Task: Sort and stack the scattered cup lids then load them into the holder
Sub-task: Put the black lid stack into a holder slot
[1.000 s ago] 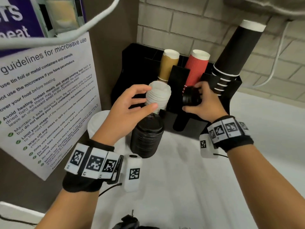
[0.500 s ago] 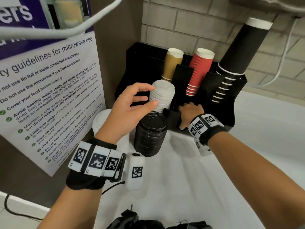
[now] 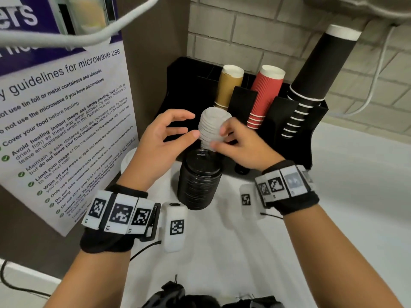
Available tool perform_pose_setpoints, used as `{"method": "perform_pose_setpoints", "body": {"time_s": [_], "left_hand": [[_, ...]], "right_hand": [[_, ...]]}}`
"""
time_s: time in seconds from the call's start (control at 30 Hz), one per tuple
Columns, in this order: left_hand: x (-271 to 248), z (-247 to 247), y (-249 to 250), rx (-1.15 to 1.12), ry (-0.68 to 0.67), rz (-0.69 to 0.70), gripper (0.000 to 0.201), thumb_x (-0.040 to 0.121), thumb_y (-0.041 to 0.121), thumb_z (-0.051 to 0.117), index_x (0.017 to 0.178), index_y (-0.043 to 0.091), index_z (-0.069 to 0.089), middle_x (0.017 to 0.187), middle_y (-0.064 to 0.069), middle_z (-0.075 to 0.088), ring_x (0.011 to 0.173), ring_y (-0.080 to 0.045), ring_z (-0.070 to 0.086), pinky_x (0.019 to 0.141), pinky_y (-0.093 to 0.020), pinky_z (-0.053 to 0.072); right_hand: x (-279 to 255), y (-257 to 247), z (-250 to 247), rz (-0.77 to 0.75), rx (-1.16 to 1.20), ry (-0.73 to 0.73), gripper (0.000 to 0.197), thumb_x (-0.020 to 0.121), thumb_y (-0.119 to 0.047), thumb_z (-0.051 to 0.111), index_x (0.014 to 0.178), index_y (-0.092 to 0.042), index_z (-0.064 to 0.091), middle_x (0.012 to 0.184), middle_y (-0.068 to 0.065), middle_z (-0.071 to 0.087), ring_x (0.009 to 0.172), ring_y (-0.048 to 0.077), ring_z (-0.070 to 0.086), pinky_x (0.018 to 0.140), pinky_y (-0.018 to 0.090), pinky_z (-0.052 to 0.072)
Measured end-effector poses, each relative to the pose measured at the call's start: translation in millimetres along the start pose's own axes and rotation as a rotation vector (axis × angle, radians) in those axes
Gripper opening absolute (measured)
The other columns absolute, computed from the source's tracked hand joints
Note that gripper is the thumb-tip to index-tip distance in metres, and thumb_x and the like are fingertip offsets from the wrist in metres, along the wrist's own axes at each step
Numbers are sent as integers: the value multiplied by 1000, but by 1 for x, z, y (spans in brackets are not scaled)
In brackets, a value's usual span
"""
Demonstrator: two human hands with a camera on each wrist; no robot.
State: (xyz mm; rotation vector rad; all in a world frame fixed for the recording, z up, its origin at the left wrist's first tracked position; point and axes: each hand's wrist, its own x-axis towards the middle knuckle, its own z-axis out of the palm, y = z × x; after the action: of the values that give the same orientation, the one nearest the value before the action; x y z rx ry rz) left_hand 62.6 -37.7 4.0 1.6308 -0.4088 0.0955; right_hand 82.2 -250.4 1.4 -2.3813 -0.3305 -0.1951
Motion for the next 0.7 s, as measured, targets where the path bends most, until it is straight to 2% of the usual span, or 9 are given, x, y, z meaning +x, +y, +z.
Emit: {"method": "perform_pose_setpoints", "body": {"time_s": [0.07, 0.13, 0.27, 0.57, 0.63, 0.7], "left_hand": [[0, -1, 1, -9, 4, 5, 34, 79, 34, 66, 113, 30, 61, 127, 7, 59, 109, -14, 62, 98, -30, 48], [-1, -2, 1, -12, 1, 9, 34, 80, 33, 66, 113, 30, 61, 127, 5, 59, 110, -15, 62, 99, -32, 49], [-3, -2, 0, -14, 2, 2, 36, 80, 34, 66, 115, 29, 61, 128, 3, 59, 110, -16, 62, 100, -35, 49], [-5, -2, -1, -8, 5, -10, 36, 81, 32, 66, 116, 27, 61, 127, 4, 58, 111, -17, 62, 100, -38, 49], [-5, -1, -2, -6, 11, -9, 37, 80, 33, 66, 116, 27, 62, 127, 5, 59, 111, -16, 62, 100, -37, 50], [-5, -1, -2, -9, 23, -4, 35, 80, 34, 67, 114, 31, 61, 126, 7, 59, 110, -14, 62, 99, -36, 50]], "right_hand": [[-8, -13, 14, 17, 35, -186, 54, 69, -41, 81, 101, -20, 43, 110, 5, 47, 98, 20, 50, 80, 30, 47], [-12, -15, 24, 27, -25, -263, 66, 61, -45, 85, 104, -26, 38, 112, -1, 37, 99, 18, 45, 82, 30, 50], [-11, -14, 33, 45, -55, -259, 70, 59, -40, 86, 105, -27, 35, 111, -2, 32, 99, 21, 45, 83, 40, 53], [-8, -17, 38, 41, -36, -262, 66, 57, -35, 82, 102, -30, 33, 109, 0, 36, 97, 28, 50, 78, 48, 54], [-9, -17, 36, 40, 2, -216, 65, 59, -32, 82, 104, -27, 36, 110, 2, 37, 99, 29, 49, 82, 44, 54], [-10, -16, 30, 43, 76, -137, 62, 62, -27, 83, 105, -24, 38, 111, 3, 40, 99, 23, 48, 82, 27, 51]]}}
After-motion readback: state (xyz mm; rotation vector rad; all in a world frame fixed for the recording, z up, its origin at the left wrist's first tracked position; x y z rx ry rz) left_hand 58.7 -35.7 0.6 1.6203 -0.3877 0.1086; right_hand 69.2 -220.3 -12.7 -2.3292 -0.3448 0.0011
